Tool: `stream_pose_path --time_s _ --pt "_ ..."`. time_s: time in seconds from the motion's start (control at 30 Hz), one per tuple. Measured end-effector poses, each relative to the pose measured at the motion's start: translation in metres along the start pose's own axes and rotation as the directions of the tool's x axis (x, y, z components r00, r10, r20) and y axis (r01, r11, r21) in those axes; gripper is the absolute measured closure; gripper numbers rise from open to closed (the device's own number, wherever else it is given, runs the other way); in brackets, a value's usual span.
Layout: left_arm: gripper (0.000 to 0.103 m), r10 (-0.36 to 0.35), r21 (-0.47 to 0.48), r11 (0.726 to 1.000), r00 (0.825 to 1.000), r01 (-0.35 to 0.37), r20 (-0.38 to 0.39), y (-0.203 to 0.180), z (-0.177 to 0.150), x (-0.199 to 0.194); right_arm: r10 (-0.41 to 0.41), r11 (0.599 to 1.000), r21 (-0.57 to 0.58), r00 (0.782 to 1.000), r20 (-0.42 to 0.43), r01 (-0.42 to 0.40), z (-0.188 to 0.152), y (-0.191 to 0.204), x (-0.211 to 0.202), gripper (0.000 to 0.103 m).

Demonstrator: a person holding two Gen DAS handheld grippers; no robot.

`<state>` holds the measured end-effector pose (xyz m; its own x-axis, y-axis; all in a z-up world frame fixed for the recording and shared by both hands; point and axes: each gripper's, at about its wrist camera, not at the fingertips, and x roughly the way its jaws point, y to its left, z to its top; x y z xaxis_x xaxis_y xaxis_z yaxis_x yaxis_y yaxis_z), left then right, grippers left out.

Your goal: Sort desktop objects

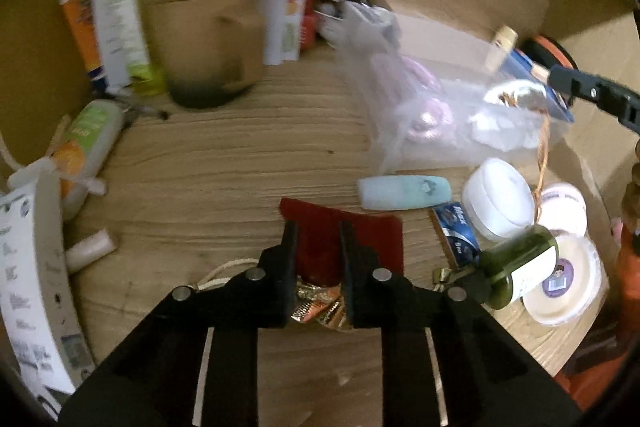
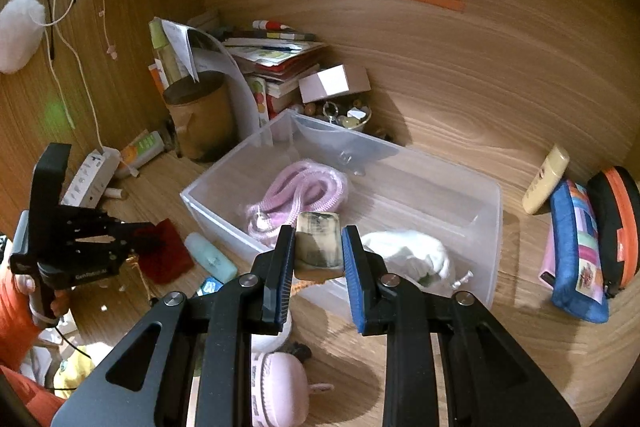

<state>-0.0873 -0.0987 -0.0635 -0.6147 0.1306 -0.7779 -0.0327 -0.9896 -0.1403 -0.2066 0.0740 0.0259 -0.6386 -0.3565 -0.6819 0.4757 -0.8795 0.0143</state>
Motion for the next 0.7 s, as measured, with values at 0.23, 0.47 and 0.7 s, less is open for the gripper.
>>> stream_pose_path --time_s 0.23,0.47,0.7 --pt "0.087 0.035 -0.06 0.998 0.995 -0.029 0.094 0.015 0.001 -0.034 -0.001 1.0 -0.005 1.0 -0.001 0.001 0.005 0.002 0.004 0.081" --pt "0.087 0.057 -0.03 0.998 0.979 -0.052 0.196 0.011 0.028 -0.068 0.002 1.0 -0.009 1.0 0.016 -0.002 0.013 0.002 0.005 0.081" --pt "0.087 0.027 0.035 0.999 0.958 -0.038 0.285 -0.014 0.07 -0.08 -0.001 1.0 -0.017 1.0 0.024 0.002 0.018 0.002 0.007 0.081"
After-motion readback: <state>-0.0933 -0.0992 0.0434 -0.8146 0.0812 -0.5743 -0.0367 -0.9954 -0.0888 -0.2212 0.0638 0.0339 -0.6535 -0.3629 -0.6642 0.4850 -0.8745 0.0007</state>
